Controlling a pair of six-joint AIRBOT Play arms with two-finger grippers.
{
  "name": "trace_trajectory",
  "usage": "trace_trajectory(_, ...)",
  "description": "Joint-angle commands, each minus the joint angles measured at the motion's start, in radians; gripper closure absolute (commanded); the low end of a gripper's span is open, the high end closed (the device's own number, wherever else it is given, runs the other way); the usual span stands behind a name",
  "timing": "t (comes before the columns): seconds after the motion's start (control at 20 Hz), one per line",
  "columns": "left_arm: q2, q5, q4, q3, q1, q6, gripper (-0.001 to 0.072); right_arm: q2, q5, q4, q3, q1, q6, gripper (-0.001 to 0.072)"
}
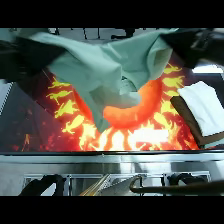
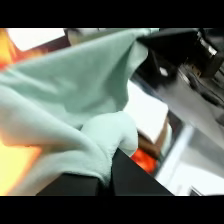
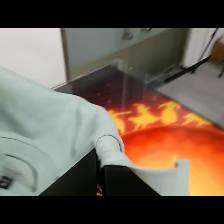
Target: Fold the shirts.
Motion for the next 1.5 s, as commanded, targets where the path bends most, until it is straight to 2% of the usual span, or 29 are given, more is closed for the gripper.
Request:
trace_trajectory(0.0, 0.132, 0.139, 0.166, 0.113, -0.014, -0.025, 0.0695, 0.132, -0.063, -0.138, 0.045, -0.007, -0.007, 0.0687)
trace_trajectory(0.1, 0.145, 0.165, 0.237, 0.116, -0.014, -0.025, 0.0695, 0.117, -0.036, -0.138, 0.042, -0.007, -0.003, 0.0687)
trace_trajectory(0.25, 0.041, 0.151, 0.306, 0.116, -0.013, -0.021, 0.0695, 0.018, 0.011, -0.137, 0.016, -0.007, 0.037, 0.0687)
trace_trajectory(0.4, -0.186, 0.166, 0.314, 0.115, -0.013, 0.024, 0.0695, -0.132, 0.031, -0.138, -0.072, -0.007, 0.048, 0.0687)
trace_trajectory(0.6, -0.591, 0.245, 0.309, 0.116, -0.013, 0.045, 0.0695, -0.364, -0.01, -0.145, -0.233, -0.007, 0.048, 0.0687)
trace_trajectory(0.75, -0.841, 0.322, 0.182, 0.117, -0.011, 0.043, 0.0694, -0.534, -0.045, -0.15, -0.284, -0.007, 0.072, 0.0687)
trace_trajectory(0.85, -0.932, 0.33, 0.076, 0.118, -0.005, 0.043, 0.0687, -0.626, -0.045, -0.146, -0.284, -0.007, 0.09, 0.0687)
trace_trajectory(0.9, -0.951, 0.319, 0.049, 0.121, 0.008, 0.044, 0.0472, -0.657, -0.046, -0.146, -0.284, -0.009, 0.09, 0.0687)
trace_trajectory(0.95, -0.96, 0.28, 0.035, 0.137, 0.026, 0.044, 0.0012, -0.677, -0.052, -0.147, -0.284, -0.012, 0.09, 0.0687)
trace_trajectory(1.1, -0.945, 0.003, 0.031, 0.252, 0.114, -0.033, 0.0014, -0.683, -0.075, -0.15, -0.275, -0.05, 0.09, 0.0687)
trace_trajectory(1.2, -0.864, -0.188, 0.032, 0.224, 0.178, -0.117, 0.0014, -0.683, -0.074, -0.149, -0.25, -0.108, 0.118, 0.0687)
trace_trajectory(1.35, -0.68, -0.331, 0.037, -0.031, 0.227, -0.14, 0.0015, -0.681, -0.043, -0.129, -0.241, -0.19, 0.142, 0.0687)
trace_trajectory(1.45, -0.514, -0.319, 0.061, -0.311, 0.22, -0.139, 0.0014, -0.679, 0.011, -0.126, -0.241, -0.222, 0.141, 0.0687)
